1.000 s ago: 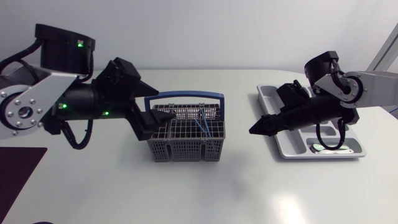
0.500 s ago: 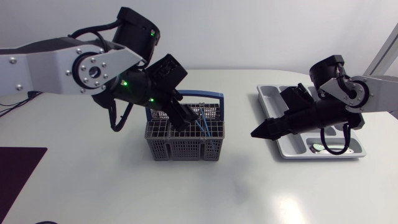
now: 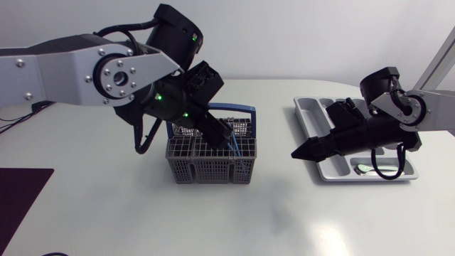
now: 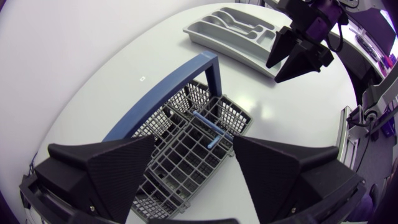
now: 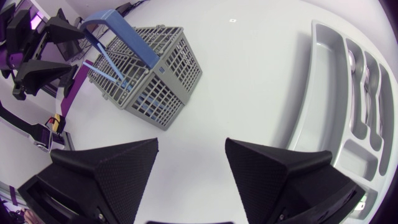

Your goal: Unload the cutlery basket into the drawer organizer.

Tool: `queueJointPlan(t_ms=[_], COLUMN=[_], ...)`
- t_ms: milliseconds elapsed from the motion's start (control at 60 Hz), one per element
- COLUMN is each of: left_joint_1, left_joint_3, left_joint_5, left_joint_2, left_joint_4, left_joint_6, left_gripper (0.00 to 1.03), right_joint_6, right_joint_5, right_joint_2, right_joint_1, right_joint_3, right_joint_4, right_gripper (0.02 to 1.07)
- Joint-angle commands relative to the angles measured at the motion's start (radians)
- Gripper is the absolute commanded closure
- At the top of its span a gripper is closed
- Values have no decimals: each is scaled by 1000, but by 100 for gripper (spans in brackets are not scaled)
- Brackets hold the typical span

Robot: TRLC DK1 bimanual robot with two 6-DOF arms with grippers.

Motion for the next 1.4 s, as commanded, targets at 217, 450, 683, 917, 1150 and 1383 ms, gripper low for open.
queueJointPlan(t_ms=[217, 450, 683, 917, 1150, 1383], left_joint_1=[-16, -18, -23, -33, -32, -35], left_joint_3=[94, 121, 127, 133, 149, 156], left_joint_5=[-20, -20, -20, -20, -20, -20], left_joint_2=[76, 100, 122, 136, 151, 162], left_joint_4=[-116, -141, -139, -141, -139, -137], left_joint_6=[-173, -213, -226, -226, -224, -223], left_gripper=[26, 35, 50, 65, 79, 90], right_joint_6=[-33, -46, -60, -68, -76, -80], right_joint_5=[-27, -30, -36, -37, -45, -47], right_joint_2=[-5, -1, 1, 1, 1, 1], right_joint_1=[-24, -38, -54, -61, -73, -79], right_joint_3=[-37, -45, -50, -56, -59, -62], right_joint_4=[-3, 0, 0, 1, 0, 0], right_gripper=[29, 29, 29, 29, 29, 29])
